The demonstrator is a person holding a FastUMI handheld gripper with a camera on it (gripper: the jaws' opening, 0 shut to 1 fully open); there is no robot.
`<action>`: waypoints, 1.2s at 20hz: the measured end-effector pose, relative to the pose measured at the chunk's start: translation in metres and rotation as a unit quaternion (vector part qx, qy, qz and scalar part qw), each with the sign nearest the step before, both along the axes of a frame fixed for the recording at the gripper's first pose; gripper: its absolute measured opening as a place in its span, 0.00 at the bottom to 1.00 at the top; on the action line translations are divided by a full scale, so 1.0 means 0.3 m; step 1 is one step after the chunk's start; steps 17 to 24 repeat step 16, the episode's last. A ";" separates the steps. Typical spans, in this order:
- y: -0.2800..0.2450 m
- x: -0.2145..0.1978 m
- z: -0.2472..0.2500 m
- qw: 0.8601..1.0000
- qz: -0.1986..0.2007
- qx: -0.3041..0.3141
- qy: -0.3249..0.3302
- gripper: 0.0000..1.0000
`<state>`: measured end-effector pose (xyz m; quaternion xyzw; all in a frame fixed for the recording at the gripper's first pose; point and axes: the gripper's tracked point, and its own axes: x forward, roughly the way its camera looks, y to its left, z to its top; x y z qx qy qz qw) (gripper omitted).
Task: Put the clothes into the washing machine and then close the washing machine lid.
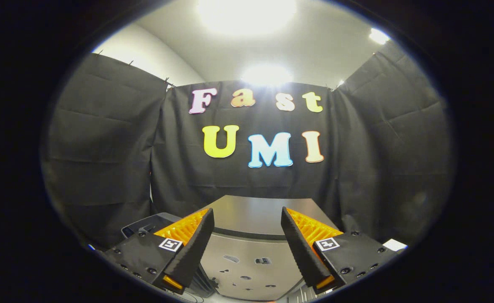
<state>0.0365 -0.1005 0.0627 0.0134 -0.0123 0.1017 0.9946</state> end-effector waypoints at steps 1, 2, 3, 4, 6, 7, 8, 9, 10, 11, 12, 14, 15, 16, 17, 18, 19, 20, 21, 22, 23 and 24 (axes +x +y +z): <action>-0.017 -0.015 -0.006 1.000 -0.005 -0.006 0.000 0.98; -0.032 -0.023 -0.014 1.000 -0.012 -0.009 0.000 0.98; -0.042 -0.027 -0.011 1.000 -0.017 -0.005 0.001 0.98; -0.046 -0.031 -0.005 1.000 -0.021 0.004 0.002 0.98; -0.048 -0.040 0.005 1.000 -0.025 0.013 0.000 0.99; -0.051 -0.045 0.012 1.000 -0.027 0.010 -0.004 0.99; -0.050 -0.045 0.010 1.000 -0.026 0.004 -0.005 0.99; -0.041 -0.042 0.004 1.000 -0.024 0.000 -0.005 0.98; -0.042 -0.042 0.005 1.000 -0.023 -0.002 -0.004 0.98; -0.044 -0.039 0.006 1.000 -0.023 0.000 -0.004 0.98; -0.041 -0.038 0.012 1.000 -0.023 0.003 -0.005 0.99; -0.040 -0.034 0.018 1.000 -0.025 0.007 -0.007 0.99; -0.034 -0.033 0.019 1.000 -0.023 0.006 -0.008 0.99; -0.026 -0.026 0.018 1.000 -0.021 0.005 -0.007 0.98; -0.026 -0.026 0.018 1.000 -0.021 0.005 -0.007 0.98; -0.026 -0.026 0.018 1.000 -0.021 0.005 -0.007 0.98; -0.026 -0.026 0.018 1.000 -0.021 0.005 -0.007 0.98; -0.026 -0.026 0.018 1.000 -0.021 0.005 -0.007 0.98; -0.026 -0.026 0.018 1.000 -0.021 0.005 -0.007 0.98; -0.026 -0.026 0.018 1.000 -0.021 0.005 -0.007 0.98; -0.026 -0.026 0.018 1.000 -0.021 0.005 -0.007 0.98; -0.026 -0.026 0.018 1.000 -0.021 0.005 -0.007 0.98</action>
